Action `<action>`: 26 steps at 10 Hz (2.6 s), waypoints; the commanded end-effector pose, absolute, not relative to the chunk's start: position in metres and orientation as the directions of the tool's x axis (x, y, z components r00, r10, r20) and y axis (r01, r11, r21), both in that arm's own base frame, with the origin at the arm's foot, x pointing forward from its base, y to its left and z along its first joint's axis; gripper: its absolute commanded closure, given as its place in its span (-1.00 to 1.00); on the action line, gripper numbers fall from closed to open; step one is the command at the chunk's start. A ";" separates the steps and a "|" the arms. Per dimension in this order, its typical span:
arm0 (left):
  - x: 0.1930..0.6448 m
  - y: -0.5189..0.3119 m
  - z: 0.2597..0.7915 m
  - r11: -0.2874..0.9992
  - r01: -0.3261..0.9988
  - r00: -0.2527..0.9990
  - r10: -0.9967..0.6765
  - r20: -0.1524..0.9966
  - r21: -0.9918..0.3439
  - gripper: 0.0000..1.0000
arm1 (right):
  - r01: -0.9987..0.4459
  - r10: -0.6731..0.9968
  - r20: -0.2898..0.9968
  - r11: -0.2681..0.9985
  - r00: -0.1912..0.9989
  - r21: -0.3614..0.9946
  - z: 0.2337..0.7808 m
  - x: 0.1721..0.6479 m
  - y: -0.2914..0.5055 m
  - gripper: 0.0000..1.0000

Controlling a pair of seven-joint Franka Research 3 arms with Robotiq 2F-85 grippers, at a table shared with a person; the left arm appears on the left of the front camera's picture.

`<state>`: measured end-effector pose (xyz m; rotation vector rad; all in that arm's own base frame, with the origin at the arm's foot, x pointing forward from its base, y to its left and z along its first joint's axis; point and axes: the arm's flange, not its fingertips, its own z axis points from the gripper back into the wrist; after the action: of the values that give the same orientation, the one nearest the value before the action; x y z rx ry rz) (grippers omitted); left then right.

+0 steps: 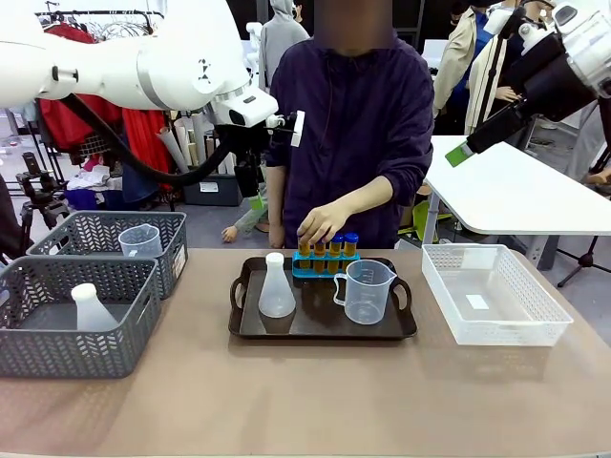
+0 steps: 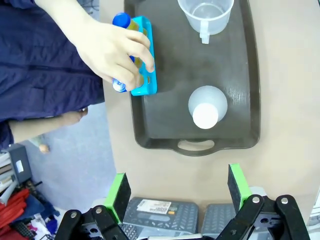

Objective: Prepare the laboratory tools.
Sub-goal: Pick up one Small flask and place it on the Handle tray.

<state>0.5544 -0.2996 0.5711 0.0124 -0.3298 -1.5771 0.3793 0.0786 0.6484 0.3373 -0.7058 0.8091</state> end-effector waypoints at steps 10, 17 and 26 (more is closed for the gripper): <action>0.555 -0.295 0.574 -0.003 0.975 -0.047 -0.980 0.195 0.222 -1.00 | -0.764 0.533 0.701 0.645 0.474 0.027 0.649 0.380 0.078 -1.00; 0.538 -0.229 0.664 0.149 0.972 0.086 -0.946 0.314 0.183 -1.00 | -0.764 0.533 0.701 0.645 0.474 0.027 0.649 0.380 0.078 -1.00; 0.526 -0.088 0.729 0.344 0.928 0.253 -0.864 0.434 0.144 -1.00 | -0.764 0.533 0.701 0.645 0.474 0.027 0.649 0.380 0.078 -1.00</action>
<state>0.5288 -0.1002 0.7312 -0.1225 -0.4662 -1.2103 0.3793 0.0784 0.6483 0.3371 -0.7058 0.8086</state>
